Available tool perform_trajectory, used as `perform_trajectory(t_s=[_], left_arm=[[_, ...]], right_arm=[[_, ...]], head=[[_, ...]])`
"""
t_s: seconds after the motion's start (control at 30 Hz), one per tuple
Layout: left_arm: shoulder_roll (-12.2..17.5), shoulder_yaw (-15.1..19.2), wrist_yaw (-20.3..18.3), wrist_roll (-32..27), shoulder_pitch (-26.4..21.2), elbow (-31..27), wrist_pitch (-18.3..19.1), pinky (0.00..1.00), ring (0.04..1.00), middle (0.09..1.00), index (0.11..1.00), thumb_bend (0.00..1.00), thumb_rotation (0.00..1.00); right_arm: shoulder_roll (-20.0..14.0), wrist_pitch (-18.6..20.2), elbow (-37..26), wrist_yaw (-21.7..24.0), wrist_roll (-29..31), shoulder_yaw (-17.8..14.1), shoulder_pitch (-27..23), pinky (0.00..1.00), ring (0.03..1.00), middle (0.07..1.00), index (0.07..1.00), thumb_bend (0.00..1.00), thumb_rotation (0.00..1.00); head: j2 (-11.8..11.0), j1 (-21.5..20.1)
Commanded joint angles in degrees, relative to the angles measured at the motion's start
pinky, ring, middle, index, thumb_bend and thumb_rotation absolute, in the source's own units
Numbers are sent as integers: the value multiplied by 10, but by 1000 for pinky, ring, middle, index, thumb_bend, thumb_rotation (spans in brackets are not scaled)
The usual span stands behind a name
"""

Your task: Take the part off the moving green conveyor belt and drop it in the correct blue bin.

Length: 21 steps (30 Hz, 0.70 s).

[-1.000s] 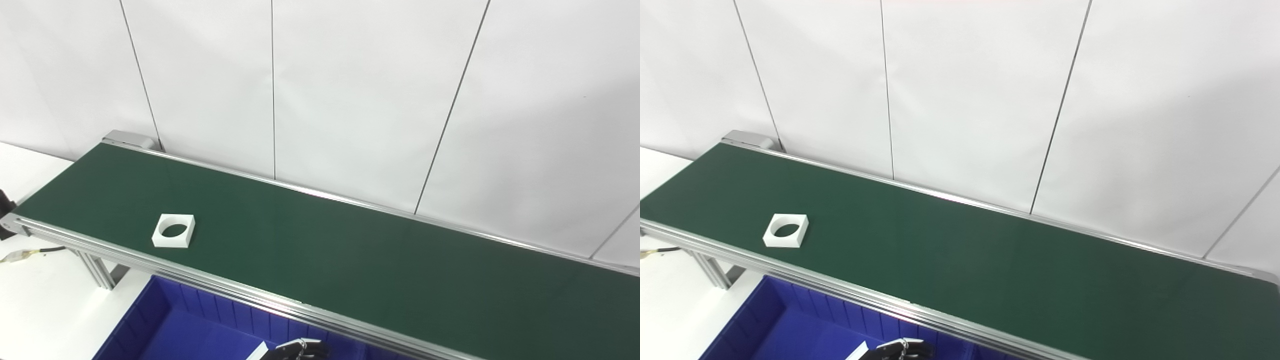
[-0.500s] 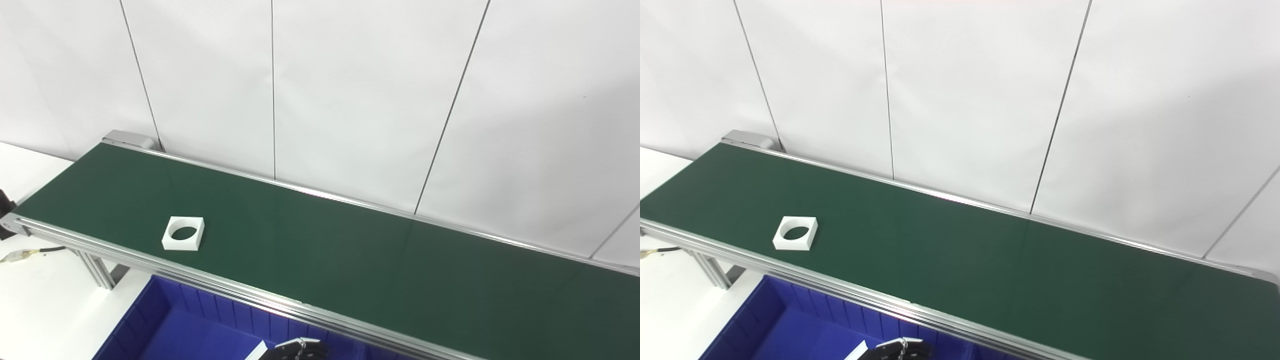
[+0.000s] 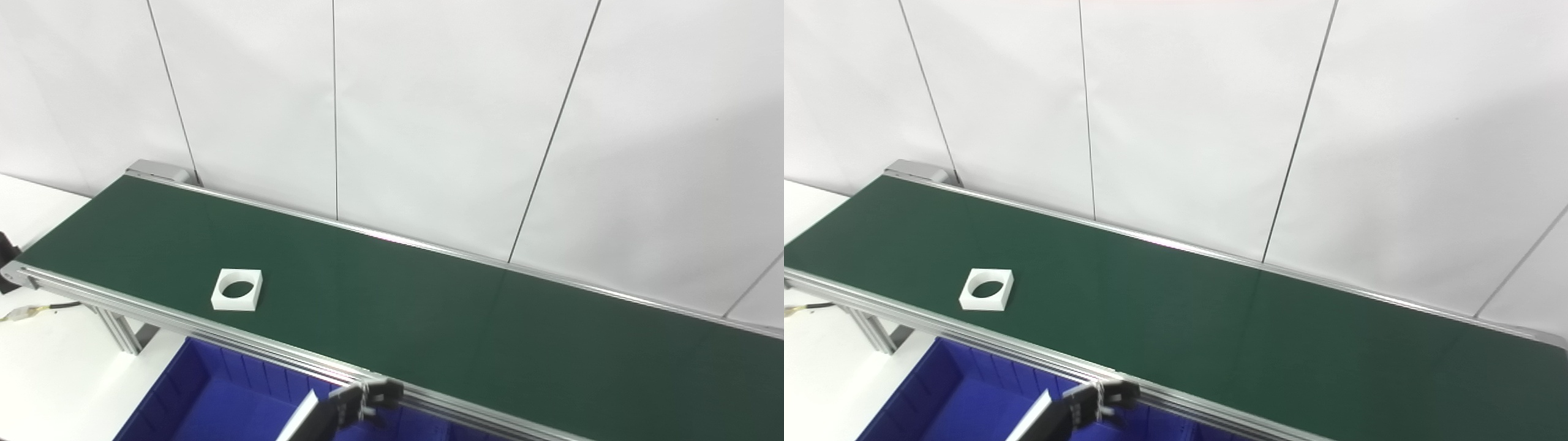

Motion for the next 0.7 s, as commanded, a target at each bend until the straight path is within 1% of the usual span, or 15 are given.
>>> perform_trajectory(t_s=[0.0, 0.1, 0.13, 0.17, 0.27, 0.3, 0.4, 0.63, 0.67], left_arm=[[4, 5, 8, 13, -24, -27, 0, 627, 712, 756, 747, 946, 85], [10, 10, 10, 26, -43, -41, 14, 613, 709, 762, 757, 953, 137], [11, 11, 11, 30, -47, -44, 17, 613, 709, 762, 757, 953, 137], [12, 13, 14, 38, -51, -49, 22, 610, 708, 764, 759, 953, 147], [14, 20, 21, 60, -63, -63, 31, 646, 737, 775, 762, 949, 158], [16, 22, 23, 67, -67, -64, 30, 650, 739, 777, 761, 944, 164], [26, 31, 26, 83, -80, -62, 26, 659, 752, 795, 771, 914, 165], [44, 39, 24, 125, -93, -64, 51, 682, 783, 837, 809, 870, 161], [48, 39, 23, 132, -94, -64, 54, 693, 800, 855, 827, 849, 187]], right_arm=[[-1, -42, 1, -3, 2, 0, -9, 739, 834, 833, 893, 835, 0], [1, -34, 0, -3, 3, 0, -12, 727, 825, 831, 896, 845, 0], [2, -31, -1, -3, 3, 0, -12, 727, 825, 831, 896, 845, 0], [1, -33, -1, -2, 2, 1, -14, 728, 825, 831, 897, 847, 0], [-3, -43, -1, -1, -4, 5, -17, 698, 815, 822, 890, 848, 0], [-4, -45, 0, -1, -5, 5, -18, 688, 812, 820, 887, 850, 0], [-5, -52, 6, -2, -8, 7, -20, 678, 795, 810, 878, 860, 0], [-7, -58, 13, 3, -1, 7, -28, 690, 804, 815, 878, 862, 0], [-7, -57, 14, 5, 2, 6, -29, 700, 810, 818, 879, 863, 0]], head=[[3, -4], [7, -13], [10, -15], [13, -18], [16, -20], [20, -23], [18, -25], [24, -34], [24, -34]])
